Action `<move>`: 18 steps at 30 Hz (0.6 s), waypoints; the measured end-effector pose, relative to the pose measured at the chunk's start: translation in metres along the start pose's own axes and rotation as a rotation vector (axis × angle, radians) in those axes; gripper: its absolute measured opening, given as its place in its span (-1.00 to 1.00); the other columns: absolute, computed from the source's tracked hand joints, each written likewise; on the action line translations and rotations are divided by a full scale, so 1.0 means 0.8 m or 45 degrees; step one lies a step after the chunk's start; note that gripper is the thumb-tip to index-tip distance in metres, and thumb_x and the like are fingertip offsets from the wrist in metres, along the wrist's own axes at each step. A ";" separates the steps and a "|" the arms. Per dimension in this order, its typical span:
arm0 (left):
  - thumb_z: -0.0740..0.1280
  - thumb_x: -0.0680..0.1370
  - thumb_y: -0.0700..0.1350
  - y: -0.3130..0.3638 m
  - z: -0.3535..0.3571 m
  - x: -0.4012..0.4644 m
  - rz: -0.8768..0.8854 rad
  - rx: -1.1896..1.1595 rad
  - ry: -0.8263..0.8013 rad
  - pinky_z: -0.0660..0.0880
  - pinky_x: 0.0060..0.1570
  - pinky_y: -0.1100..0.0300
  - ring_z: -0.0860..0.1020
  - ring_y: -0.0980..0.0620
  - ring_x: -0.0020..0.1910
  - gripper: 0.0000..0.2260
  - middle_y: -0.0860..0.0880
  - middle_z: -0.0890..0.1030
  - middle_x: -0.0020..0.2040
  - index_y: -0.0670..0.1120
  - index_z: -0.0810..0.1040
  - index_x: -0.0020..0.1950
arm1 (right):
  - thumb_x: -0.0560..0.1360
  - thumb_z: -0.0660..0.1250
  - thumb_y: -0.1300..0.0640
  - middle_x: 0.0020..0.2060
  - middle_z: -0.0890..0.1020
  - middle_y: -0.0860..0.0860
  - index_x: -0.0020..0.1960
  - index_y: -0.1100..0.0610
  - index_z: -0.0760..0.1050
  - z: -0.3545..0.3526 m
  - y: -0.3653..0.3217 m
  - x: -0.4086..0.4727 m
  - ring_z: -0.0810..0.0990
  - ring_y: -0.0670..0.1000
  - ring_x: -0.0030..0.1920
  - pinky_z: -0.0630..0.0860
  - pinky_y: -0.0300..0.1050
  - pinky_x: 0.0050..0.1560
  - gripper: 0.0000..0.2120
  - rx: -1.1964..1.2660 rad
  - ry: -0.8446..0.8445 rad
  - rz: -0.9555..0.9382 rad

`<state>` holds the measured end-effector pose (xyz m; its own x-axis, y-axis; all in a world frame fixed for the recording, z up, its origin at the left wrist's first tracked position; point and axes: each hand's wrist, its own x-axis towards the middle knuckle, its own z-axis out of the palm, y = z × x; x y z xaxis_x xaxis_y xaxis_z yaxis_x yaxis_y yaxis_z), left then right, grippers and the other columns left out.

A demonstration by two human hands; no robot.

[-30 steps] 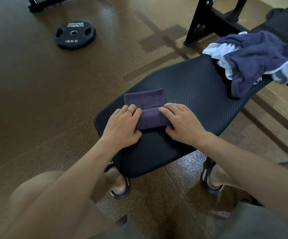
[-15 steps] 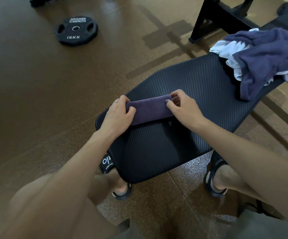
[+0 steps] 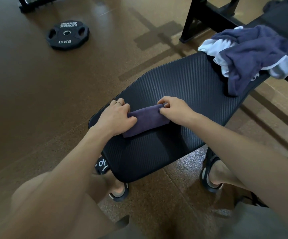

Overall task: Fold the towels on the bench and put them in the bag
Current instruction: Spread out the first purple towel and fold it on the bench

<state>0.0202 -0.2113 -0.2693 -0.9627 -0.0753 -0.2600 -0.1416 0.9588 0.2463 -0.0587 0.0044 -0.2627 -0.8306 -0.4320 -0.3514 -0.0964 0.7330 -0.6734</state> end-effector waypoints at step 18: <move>0.28 0.49 0.28 0.078 0.037 -0.105 0.605 0.512 0.020 0.45 0.33 0.03 0.48 -0.08 0.30 -0.31 -0.07 0.44 0.40 -0.02 0.25 0.53 | 0.53 0.28 0.17 0.00 0.59 0.09 0.11 0.03 0.42 0.029 0.045 -0.127 0.57 0.12 0.00 0.46 -0.08 -0.16 -0.83 0.188 0.201 0.212</move>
<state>0.0990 -0.1372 -0.2598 -0.9030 0.3835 -0.1938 0.3979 0.9165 -0.0403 0.0344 0.0627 -0.2664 -0.9047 -0.2161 -0.3671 0.1199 0.6977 -0.7063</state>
